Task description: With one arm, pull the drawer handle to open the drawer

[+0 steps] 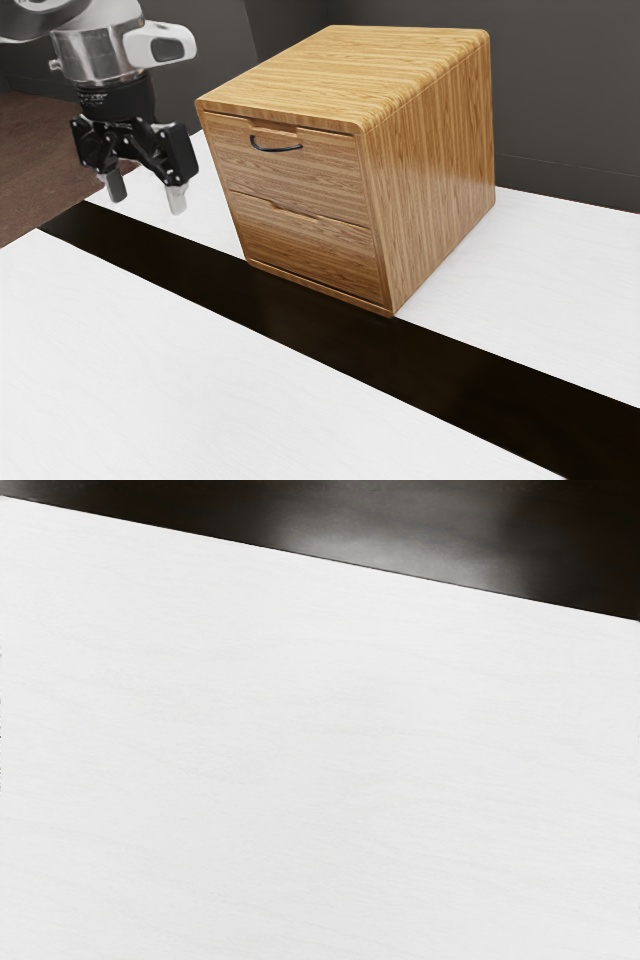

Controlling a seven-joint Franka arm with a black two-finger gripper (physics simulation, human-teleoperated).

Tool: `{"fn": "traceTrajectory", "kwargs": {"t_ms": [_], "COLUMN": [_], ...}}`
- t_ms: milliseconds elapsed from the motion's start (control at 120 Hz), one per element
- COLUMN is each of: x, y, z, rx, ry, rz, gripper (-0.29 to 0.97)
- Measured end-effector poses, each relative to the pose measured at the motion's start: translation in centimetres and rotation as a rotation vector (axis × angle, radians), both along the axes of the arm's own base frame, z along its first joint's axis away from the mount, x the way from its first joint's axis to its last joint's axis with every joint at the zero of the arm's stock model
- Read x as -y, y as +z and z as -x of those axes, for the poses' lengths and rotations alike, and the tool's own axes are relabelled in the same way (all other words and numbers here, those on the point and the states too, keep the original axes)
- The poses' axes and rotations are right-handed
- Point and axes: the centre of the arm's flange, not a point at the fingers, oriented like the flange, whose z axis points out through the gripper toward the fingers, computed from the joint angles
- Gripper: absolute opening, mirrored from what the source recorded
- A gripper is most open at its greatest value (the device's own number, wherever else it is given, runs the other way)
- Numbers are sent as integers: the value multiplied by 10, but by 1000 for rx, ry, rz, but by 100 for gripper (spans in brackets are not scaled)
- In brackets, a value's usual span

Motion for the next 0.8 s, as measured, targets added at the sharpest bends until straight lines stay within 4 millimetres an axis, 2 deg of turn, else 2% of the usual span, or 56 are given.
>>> {"fn": "traceTrajectory", "kwargs": {"t_ms": [92, 183, 217, 258, 292, 333, 408, 450, 542, 600, 700, 742, 800], "x": [-9, -13, -13, -8, -2, 5, -19, -30, -32, -34, -55, -46, -29], "y": [4, 20, 32, 44, 50, 51, 47, 38, 12, -13, -28, -24, -23], "z": [-3, 9, 23, 55, 80, 98, 117, 122, 147, 143, 124, 110, 76], "rx": [46, 92, 120, 168, 206, 236, 246, 221, 252, 316, 496, 543, 567], "ry": [19, 12, -1, -58, -114, -169, -176, -193, -321, -424, -540, -583, -710], "rz": [-6, -9, -13, -15, -20, -47, -97, -140, -195, -135, -11, -33, -65], "gripper": [68, 68, 68, 68, 68, 68, 68, 68, 68, 68, 68, 68, 68]}}
